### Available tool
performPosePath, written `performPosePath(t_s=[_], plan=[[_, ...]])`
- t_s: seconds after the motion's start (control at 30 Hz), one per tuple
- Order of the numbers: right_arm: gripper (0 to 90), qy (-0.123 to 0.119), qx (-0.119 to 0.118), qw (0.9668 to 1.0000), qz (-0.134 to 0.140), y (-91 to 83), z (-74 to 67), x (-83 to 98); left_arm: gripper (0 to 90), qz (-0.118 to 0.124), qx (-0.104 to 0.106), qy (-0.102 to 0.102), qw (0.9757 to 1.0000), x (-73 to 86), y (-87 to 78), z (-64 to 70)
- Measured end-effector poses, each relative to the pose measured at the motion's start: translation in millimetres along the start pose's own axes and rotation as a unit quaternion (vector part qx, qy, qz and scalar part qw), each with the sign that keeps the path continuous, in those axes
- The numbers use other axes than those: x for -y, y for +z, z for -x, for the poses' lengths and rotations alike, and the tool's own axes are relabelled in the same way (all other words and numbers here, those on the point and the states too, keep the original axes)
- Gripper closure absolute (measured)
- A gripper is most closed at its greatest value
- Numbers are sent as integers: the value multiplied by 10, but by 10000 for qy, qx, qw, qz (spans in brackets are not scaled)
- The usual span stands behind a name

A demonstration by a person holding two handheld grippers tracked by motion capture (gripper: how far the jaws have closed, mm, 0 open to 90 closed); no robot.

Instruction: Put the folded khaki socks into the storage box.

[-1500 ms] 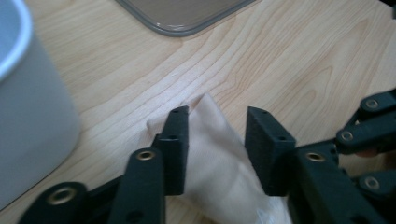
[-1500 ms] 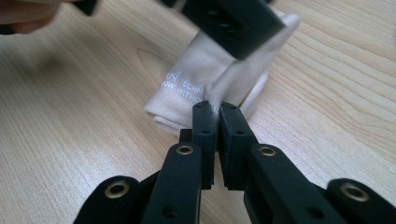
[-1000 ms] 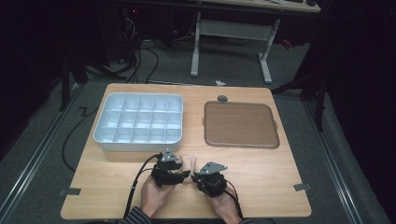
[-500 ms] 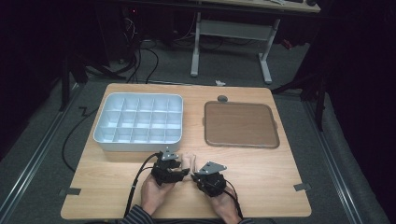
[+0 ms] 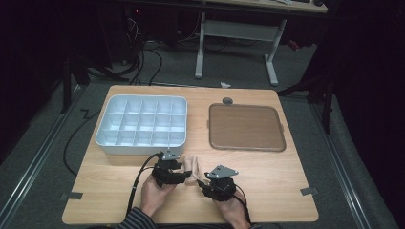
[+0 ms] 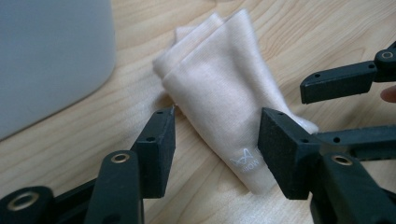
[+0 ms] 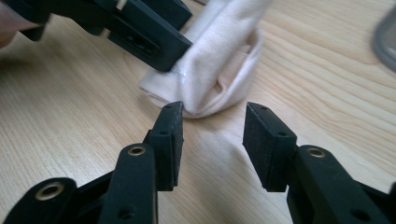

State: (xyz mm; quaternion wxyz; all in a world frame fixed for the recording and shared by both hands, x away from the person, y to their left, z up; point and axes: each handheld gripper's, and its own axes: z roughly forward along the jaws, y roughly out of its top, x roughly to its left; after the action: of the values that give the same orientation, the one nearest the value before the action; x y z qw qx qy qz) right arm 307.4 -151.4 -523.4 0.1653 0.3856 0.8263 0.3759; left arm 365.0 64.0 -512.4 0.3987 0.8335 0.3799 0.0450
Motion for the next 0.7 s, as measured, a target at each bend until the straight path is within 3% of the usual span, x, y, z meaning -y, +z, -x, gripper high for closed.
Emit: performPosePath(t_s=[0.1, 0.3, 0.5, 0.7], plan=[[561, 91, 70, 9999, 39, -55, 64, 34, 435, 103, 70, -137, 9998, -42, -33, -18], [547, 228, 191, 9995, 122, -156, 173, 85, 377, 199, -4, -264, 9995, -155, -38, -28], [539, 421, 381, 9982, 204, -234, 308, 136, 354, 61, -103, -374, 9992, -250, 53, -39], [524, 698, 664, 9950, 262, -335, 507, 204, 356, -107, -131, -463, 9988, -240, 157, -63]])
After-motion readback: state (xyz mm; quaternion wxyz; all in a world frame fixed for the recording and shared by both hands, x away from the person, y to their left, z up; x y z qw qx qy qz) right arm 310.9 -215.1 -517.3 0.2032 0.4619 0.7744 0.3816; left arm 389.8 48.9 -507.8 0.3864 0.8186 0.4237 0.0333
